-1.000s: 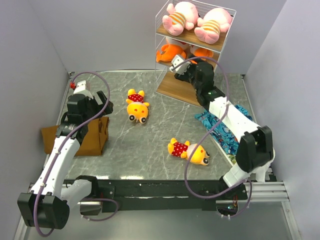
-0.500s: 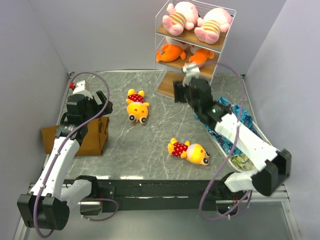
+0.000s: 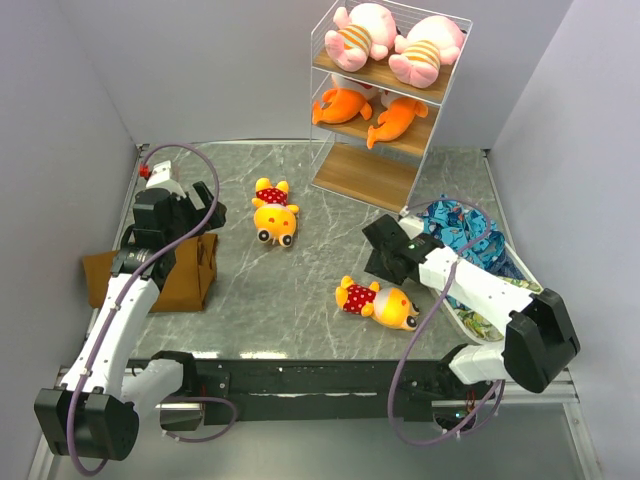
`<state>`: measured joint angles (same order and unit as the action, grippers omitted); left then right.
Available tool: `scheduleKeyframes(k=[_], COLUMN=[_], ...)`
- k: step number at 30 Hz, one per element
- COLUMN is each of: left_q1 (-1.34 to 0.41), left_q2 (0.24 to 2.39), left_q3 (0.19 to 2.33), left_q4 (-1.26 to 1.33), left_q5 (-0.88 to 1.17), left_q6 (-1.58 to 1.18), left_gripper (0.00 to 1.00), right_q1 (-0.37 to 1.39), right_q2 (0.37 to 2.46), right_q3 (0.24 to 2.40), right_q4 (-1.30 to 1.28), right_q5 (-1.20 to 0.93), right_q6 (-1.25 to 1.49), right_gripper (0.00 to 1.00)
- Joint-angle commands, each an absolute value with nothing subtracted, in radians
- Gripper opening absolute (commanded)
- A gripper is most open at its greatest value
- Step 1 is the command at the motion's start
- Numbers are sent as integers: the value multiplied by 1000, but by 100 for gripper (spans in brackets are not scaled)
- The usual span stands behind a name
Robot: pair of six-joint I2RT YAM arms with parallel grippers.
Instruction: Place and organize the stuffed toys onto the shelf
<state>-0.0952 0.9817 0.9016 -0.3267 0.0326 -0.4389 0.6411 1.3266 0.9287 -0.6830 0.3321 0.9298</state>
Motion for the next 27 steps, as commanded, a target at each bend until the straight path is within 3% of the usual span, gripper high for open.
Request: scheduleKeyframes(k=[1, 9, 11, 27], left_q1=[-100, -100, -100, -100], left_q2=[976, 977, 976, 960], left_q3=[900, 900, 908, 899], left_q4=[-302, -299, -304, -296], left_q5=[55, 63, 66, 64], left_q6=[-434, -434, -436, -433], left_gripper=[96, 96, 97, 96], right_q1=[647, 686, 721, 925], right_q2=[1289, 1264, 1262, 1643], right_q3=[913, 946, 957, 1196], right_q4=[-781, -834, -838, -949], right_q5=[374, 322, 305, 466], right_q6=[1088, 1152, 1193, 1210], right_gripper=[55, 63, 71, 63])
